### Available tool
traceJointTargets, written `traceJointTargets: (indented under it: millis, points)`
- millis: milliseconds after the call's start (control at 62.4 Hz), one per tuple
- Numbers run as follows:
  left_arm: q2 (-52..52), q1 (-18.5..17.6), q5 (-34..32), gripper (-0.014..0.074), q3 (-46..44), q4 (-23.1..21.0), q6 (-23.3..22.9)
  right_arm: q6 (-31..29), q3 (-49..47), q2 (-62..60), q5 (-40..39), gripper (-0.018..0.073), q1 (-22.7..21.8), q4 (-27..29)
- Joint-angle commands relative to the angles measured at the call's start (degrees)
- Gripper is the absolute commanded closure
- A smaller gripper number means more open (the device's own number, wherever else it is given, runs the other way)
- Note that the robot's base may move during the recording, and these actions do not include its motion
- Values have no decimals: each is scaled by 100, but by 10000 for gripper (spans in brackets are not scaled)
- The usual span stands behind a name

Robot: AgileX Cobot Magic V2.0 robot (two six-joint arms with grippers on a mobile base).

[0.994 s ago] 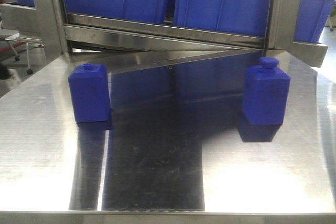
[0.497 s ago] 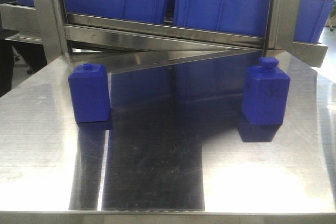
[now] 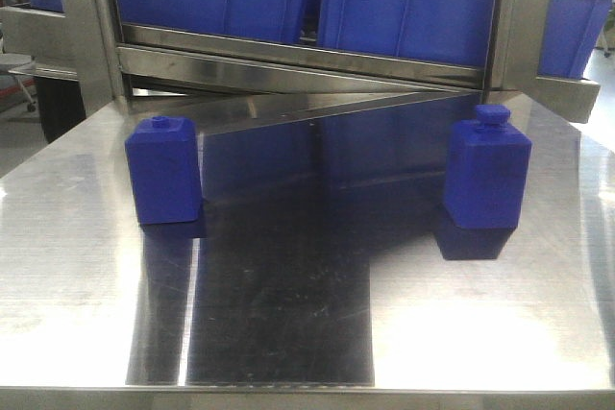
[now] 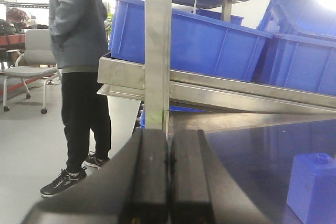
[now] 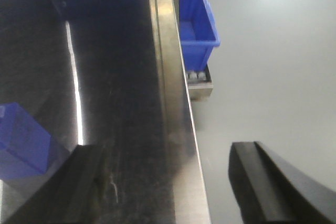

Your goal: Pick and sort blue part to right shelf

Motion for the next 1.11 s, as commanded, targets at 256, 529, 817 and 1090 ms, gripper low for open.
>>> traceJointTargets:
  millis: [256,529,817,1090]
  points:
    - [-118,12,-490,473,121,-49,0,103,-2168,1519,2396,-34,952,365]
    - [-118,12,-490,473,121,-49,0,98,-3682,2943,3506,-34,1452,1259]
    - [-118,12,-490,473,121,-49,0,98,-4905,4136,3973,-34,1732,1323]
    - [-118,12,-490,473,121,-49,0,-185,-5478,4740,4169,-34,1760,1396]
